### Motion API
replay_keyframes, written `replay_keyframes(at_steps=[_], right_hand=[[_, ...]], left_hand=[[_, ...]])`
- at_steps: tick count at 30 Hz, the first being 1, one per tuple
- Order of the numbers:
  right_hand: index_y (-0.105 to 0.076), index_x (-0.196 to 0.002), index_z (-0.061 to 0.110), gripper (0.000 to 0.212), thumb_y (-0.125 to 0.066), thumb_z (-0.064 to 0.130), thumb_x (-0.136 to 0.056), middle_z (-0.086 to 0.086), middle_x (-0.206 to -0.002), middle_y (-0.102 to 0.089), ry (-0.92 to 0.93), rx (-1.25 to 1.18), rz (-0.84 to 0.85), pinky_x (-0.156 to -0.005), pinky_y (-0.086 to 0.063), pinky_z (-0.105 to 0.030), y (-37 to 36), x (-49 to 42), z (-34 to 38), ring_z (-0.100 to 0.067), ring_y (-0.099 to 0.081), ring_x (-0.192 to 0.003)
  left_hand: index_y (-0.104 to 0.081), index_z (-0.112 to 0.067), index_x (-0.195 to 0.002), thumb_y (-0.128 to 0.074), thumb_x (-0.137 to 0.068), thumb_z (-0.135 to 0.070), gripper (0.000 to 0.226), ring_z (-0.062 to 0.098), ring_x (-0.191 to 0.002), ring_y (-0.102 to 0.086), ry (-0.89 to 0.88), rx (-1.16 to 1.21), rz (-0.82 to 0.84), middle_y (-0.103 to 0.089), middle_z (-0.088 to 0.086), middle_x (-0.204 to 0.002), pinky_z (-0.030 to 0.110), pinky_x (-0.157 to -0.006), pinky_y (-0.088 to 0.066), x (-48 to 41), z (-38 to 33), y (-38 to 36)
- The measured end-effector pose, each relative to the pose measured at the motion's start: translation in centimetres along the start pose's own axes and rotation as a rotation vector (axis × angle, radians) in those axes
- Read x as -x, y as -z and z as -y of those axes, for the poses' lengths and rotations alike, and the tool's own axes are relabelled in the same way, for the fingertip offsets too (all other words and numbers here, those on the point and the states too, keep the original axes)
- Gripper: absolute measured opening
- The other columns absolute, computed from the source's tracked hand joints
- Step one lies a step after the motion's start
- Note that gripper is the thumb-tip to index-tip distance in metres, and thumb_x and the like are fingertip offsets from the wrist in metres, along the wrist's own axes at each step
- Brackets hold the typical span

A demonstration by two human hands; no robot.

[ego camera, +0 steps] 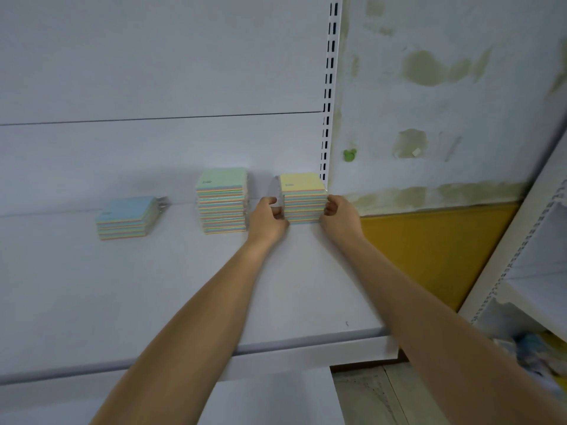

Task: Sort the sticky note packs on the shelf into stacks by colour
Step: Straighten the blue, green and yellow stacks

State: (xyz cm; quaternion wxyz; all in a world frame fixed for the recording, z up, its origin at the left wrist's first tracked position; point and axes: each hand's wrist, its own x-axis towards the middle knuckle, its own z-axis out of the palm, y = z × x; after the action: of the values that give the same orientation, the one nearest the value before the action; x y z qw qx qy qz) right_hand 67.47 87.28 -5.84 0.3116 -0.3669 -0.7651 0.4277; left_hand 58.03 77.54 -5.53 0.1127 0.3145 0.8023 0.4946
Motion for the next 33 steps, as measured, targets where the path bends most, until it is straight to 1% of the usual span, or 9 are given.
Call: replay_keyframes(at_steps=[8, 11, 13, 16, 18, 21, 26, 28, 33], right_hand=[[-0.063, -0.111, 0.008, 0.030, -0.046, 0.002, -0.087, -0.008, -0.112, -0.067, 0.033, -0.041, -0.020, -0.078, -0.040, -0.022, 0.3, 0.4, 0.0, -0.020, -0.060, -0.100], [-0.065, -0.108, 0.009, 0.028, -0.044, 0.006, -0.090, -0.009, -0.110, -0.069, 0.037, -0.055, -0.020, -0.081, -0.045, -0.028, 0.4, 0.5, 0.1, -0.025, -0.061, -0.107], [-0.066, -0.108, 0.011, 0.028, -0.043, 0.008, -0.092, -0.010, -0.110, -0.069, 0.031, -0.054, -0.022, -0.088, -0.048, -0.033, 0.4, 0.4, 0.1, -0.027, -0.061, -0.108], [-0.063, -0.113, 0.012, 0.029, -0.043, 0.008, -0.092, -0.011, -0.115, -0.067, 0.063, -0.062, -0.032, -0.081, -0.045, -0.028, 0.2, 0.5, 0.0, -0.026, -0.059, -0.112], [-0.053, -0.127, 0.010, 0.035, -0.043, 0.009, -0.093, -0.007, -0.129, -0.059, 0.100, -0.082, -0.056, -0.091, -0.042, -0.024, 0.1, 0.6, 0.0, -0.020, -0.052, -0.123], [-0.038, -0.139, 0.008, 0.044, -0.043, 0.012, -0.095, -0.004, -0.142, -0.047, 0.126, -0.153, -0.076, -0.108, -0.034, -0.024, 0.0, 0.5, -0.1, -0.016, -0.043, -0.132], [-0.038, -0.140, 0.011, 0.045, -0.041, 0.010, -0.095, -0.002, -0.140, -0.050, 0.114, -0.173, -0.021, -0.094, -0.035, -0.015, 0.0, 0.2, -0.3, -0.013, -0.048, -0.126], [-0.038, -0.140, 0.012, 0.045, -0.041, 0.011, -0.095, -0.003, -0.139, -0.051, 0.118, -0.160, -0.013, -0.097, -0.037, -0.018, -0.1, 0.0, -0.5, -0.014, -0.049, -0.126], [-0.035, -0.141, 0.015, 0.048, -0.042, 0.016, -0.094, -0.002, -0.142, -0.048, 0.139, -0.107, -0.031, -0.111, -0.037, -0.036, -0.4, 0.2, -0.4, -0.015, -0.044, -0.131]], left_hand=[[-0.048, -0.005, -0.127, -0.060, -0.085, -0.022, 0.047, 0.026, -0.111, -0.060, -0.025, 0.077, -0.014, -0.066, 0.015, -0.117, 0.032, -0.097, -0.043, 0.1, -0.1, -0.1], [-0.061, 0.000, -0.113, -0.055, -0.089, -0.018, 0.030, 0.029, -0.104, -0.064, -0.073, 0.036, -0.041, -0.069, 0.019, -0.109, 0.030, -0.087, -0.044, -0.1, 0.0, -0.1], [-0.063, -0.001, -0.111, -0.055, -0.089, -0.017, 0.028, 0.028, -0.105, -0.064, -0.075, 0.049, -0.032, -0.069, 0.018, -0.111, 0.029, -0.089, -0.045, -0.3, 0.1, -0.1], [-0.054, -0.003, -0.124, -0.056, -0.089, -0.020, 0.039, 0.025, -0.116, -0.058, -0.078, 0.036, -0.039, -0.062, 0.012, -0.125, 0.017, -0.084, -0.038, -0.2, -0.1, -0.3], [-0.042, -0.008, -0.135, -0.053, -0.091, -0.023, 0.048, 0.021, -0.125, -0.051, -0.129, 0.022, -0.094, -0.053, 0.007, -0.136, 0.008, -0.074, -0.027, 0.1, -0.5, -0.5], [-0.040, -0.016, -0.139, -0.046, -0.094, -0.020, 0.045, 0.019, -0.123, -0.053, -0.241, -0.001, -0.151, -0.055, 0.003, -0.137, 0.007, -0.073, -0.025, 0.2, -0.7, -0.6], [-0.041, -0.016, -0.138, -0.042, -0.096, -0.017, 0.042, 0.021, -0.121, -0.055, -0.267, -0.038, -0.164, -0.059, 0.006, -0.131, 0.008, -0.070, -0.025, -0.5, -0.1, -0.8], [-0.040, -0.017, -0.138, -0.041, -0.096, -0.017, 0.042, 0.022, -0.119, -0.056, -0.275, -0.052, -0.154, -0.060, 0.007, -0.130, 0.010, -0.068, -0.026, -0.8, 0.1, -0.9], [-0.039, -0.016, -0.140, -0.040, -0.096, -0.017, 0.044, 0.023, -0.119, -0.056, -0.291, -0.025, -0.144, -0.059, 0.006, -0.131, 0.015, -0.079, -0.034, -1.0, 0.3, -1.2]])
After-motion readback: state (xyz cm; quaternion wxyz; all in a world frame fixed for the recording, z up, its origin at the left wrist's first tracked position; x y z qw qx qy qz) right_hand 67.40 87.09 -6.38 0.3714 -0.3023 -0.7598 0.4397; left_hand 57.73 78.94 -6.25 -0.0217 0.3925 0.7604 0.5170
